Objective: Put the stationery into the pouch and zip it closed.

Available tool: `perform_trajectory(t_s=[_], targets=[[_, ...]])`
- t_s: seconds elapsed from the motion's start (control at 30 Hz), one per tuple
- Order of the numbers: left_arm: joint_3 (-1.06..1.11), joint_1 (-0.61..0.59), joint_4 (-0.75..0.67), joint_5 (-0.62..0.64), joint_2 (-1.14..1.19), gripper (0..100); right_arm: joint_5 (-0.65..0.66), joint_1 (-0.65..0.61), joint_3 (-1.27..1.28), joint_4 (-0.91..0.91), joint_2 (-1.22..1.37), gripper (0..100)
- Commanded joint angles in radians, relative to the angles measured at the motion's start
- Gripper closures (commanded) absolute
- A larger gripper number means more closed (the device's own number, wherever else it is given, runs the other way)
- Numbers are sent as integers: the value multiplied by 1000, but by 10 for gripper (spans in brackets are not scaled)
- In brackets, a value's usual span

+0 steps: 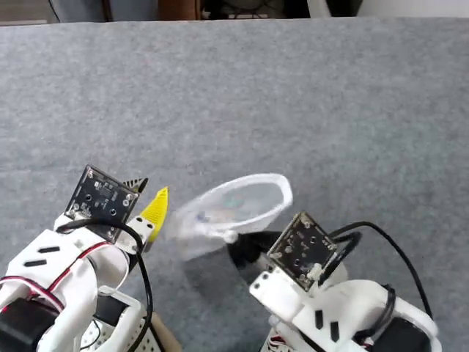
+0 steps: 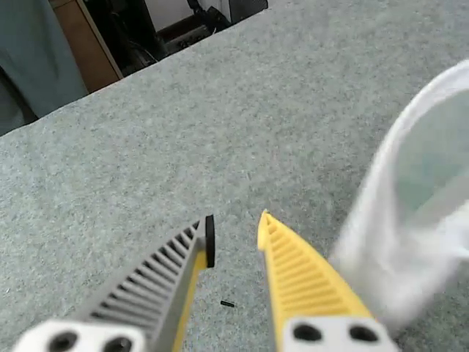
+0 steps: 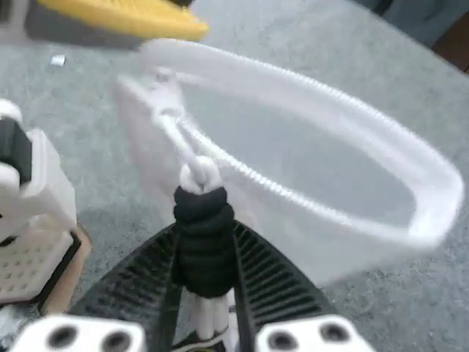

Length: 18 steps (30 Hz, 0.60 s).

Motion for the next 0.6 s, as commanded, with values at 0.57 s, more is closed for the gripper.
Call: perform_trajectory(t_s=[0.57], targets=[[-295,35,318,6,-48,597,2,-3,-101,-8,10,986]])
